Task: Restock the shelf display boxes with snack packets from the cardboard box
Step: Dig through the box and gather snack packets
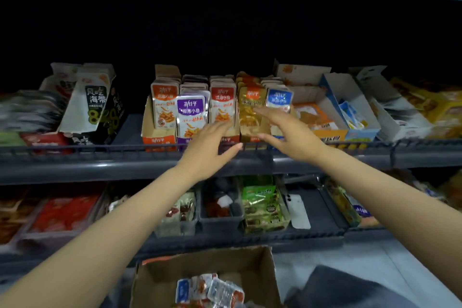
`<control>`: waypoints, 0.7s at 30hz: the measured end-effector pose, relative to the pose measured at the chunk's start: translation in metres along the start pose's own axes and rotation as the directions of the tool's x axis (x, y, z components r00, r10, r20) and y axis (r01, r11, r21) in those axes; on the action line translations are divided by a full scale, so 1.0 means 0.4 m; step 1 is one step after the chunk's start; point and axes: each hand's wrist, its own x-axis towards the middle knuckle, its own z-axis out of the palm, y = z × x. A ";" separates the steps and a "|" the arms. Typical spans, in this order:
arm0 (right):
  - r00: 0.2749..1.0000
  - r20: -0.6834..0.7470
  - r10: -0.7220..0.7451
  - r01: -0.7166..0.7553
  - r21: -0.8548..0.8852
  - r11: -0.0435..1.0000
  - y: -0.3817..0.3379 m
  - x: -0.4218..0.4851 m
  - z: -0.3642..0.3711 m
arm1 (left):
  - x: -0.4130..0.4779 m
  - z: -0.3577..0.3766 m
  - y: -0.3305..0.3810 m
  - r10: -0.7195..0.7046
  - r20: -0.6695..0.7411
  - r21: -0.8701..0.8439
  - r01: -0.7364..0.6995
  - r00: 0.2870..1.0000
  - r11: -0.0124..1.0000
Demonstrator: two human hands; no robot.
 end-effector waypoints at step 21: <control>0.750 0.619 0.232 -0.449 0.219 0.866 -0.111 -0.469 0.649 | -0.595 0.378 -0.336 -0.285 0.497 0.156 0.238 0.820 0.959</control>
